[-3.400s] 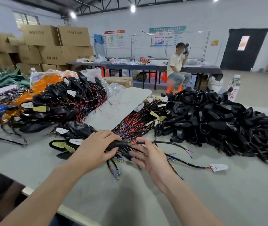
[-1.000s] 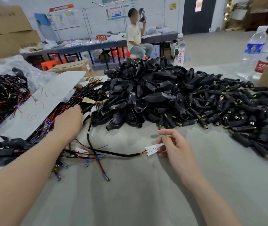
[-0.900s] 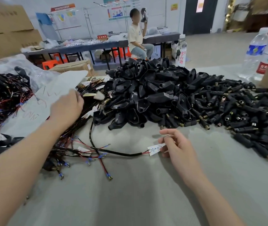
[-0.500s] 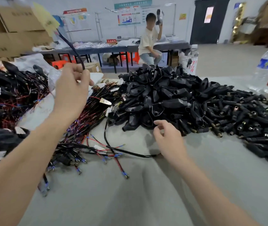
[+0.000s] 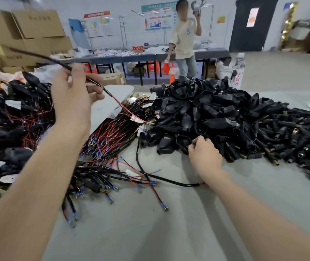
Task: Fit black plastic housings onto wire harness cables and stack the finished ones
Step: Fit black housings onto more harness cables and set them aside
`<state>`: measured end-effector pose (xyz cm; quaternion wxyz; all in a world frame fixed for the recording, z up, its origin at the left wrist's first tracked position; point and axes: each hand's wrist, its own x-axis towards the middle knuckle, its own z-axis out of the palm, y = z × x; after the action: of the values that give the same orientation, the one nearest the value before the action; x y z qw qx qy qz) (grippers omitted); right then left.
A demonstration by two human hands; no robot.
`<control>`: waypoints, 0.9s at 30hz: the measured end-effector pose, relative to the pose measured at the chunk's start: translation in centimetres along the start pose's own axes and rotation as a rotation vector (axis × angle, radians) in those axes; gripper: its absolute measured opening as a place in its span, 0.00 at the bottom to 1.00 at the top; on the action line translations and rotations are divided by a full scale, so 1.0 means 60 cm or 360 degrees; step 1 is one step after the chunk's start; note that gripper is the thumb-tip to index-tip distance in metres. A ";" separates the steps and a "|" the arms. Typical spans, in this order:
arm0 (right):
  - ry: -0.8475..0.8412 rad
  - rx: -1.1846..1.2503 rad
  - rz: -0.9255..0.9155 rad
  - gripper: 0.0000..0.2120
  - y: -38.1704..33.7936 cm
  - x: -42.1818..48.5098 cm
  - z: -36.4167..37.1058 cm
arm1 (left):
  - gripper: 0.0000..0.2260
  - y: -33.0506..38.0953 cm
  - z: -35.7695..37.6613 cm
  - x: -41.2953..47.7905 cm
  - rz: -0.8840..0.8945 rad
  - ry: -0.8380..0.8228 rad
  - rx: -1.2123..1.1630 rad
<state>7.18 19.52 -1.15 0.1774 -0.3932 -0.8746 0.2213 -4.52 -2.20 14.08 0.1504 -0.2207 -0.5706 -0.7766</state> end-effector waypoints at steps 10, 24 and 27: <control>-0.0158 0.1475 0.0102 0.08 0.126 -0.080 -0.090 | 0.12 -0.123 0.007 -0.230 -0.1247 -0.0160 -0.0176; -0.0239 0.3268 0.0980 0.09 0.244 -0.143 -0.151 | 0.15 -0.164 0.042 -0.363 0.0630 -0.1240 0.1730; -0.0345 0.3236 0.0962 0.05 0.244 -0.142 -0.152 | 0.19 -0.175 0.020 -0.355 0.0644 -0.1270 0.1738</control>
<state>25.85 23.93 -2.38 0.2812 -0.2395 -0.1565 0.9160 8.86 1.74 -5.18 0.1605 -0.4834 -0.8380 -0.1958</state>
